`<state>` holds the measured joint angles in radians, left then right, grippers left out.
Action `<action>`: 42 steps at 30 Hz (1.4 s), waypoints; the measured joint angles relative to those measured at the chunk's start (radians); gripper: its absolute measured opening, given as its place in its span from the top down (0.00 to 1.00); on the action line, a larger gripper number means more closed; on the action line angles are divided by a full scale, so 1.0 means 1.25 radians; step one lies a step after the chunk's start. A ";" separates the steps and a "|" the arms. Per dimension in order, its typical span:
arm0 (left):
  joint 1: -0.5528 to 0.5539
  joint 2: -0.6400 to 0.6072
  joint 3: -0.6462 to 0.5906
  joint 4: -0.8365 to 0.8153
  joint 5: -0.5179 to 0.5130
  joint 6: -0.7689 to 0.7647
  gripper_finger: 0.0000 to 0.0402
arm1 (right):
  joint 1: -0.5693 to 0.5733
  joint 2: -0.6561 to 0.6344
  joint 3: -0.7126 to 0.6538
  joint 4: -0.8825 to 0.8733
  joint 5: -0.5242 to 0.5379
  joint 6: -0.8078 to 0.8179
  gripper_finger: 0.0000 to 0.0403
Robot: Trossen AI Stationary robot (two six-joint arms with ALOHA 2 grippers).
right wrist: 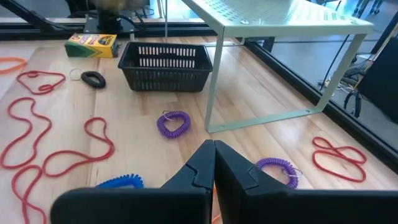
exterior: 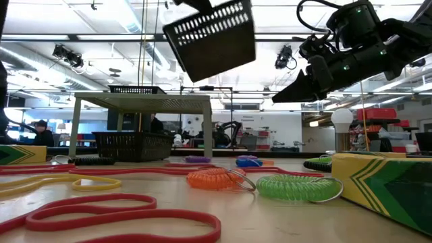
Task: Pick & Place Office Desk Supplies
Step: Put the bottom black bin on the shelf
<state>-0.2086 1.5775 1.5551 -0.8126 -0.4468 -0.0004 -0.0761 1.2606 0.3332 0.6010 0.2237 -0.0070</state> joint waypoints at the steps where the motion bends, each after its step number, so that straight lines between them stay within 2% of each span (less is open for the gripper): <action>1: 0.021 -0.009 0.000 -0.001 -0.003 0.030 0.96 | 0.000 0.000 0.000 0.001 0.000 0.002 0.97; 11: 0.280 -0.025 0.000 -0.008 0.028 0.310 0.97 | 0.000 0.000 0.000 0.001 -0.004 0.002 0.97; 18: 0.410 -0.019 -0.001 -0.005 0.047 0.373 0.96 | 0.000 0.000 0.000 0.001 -0.003 0.001 0.97; 28: 0.503 0.007 -0.002 -0.001 0.061 0.417 0.96 | 0.001 0.000 0.000 -0.013 -0.003 0.001 0.97; 42: 0.562 0.031 -0.002 -0.008 0.076 0.472 0.96 | 0.001 0.000 0.000 -0.017 -0.002 0.002 0.97</action>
<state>0.4935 1.6156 1.5528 -0.8223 -0.3515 0.5901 -0.0753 1.2610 0.3332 0.5800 0.2207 -0.0045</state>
